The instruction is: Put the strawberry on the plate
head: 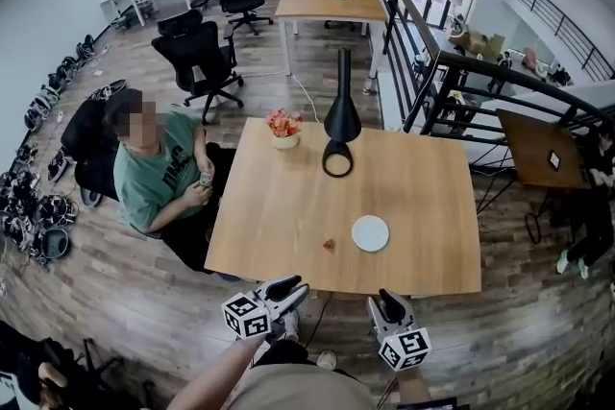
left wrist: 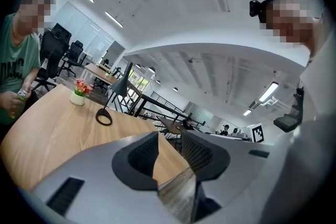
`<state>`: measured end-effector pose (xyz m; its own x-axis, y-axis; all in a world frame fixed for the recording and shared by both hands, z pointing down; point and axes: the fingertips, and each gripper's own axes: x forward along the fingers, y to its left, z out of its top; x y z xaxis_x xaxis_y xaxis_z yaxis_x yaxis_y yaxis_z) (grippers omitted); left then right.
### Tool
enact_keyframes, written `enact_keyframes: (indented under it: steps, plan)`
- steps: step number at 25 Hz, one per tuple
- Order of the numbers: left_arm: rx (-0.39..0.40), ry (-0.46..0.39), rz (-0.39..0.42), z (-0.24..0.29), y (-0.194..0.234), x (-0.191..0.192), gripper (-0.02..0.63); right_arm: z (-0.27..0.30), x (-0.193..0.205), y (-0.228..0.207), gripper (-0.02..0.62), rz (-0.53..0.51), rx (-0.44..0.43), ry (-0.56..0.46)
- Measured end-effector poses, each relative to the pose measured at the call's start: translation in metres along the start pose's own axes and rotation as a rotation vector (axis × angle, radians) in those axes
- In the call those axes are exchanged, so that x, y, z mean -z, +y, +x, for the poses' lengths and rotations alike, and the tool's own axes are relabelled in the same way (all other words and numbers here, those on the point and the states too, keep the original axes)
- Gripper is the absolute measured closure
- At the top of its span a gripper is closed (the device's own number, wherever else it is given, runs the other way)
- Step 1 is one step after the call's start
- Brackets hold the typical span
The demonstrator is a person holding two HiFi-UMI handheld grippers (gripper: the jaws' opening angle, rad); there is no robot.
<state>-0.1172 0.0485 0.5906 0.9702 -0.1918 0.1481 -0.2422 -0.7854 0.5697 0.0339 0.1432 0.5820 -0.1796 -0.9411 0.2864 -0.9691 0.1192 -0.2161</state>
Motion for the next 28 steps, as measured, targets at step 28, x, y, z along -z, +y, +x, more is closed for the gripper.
enact_keyframes:
  steps: [28]
  plan:
    - [0.047,0.003,-0.023,-0.037,0.134,-0.066,0.483,0.149,-0.018,0.048,0.489,-0.017,0.048,0.029]
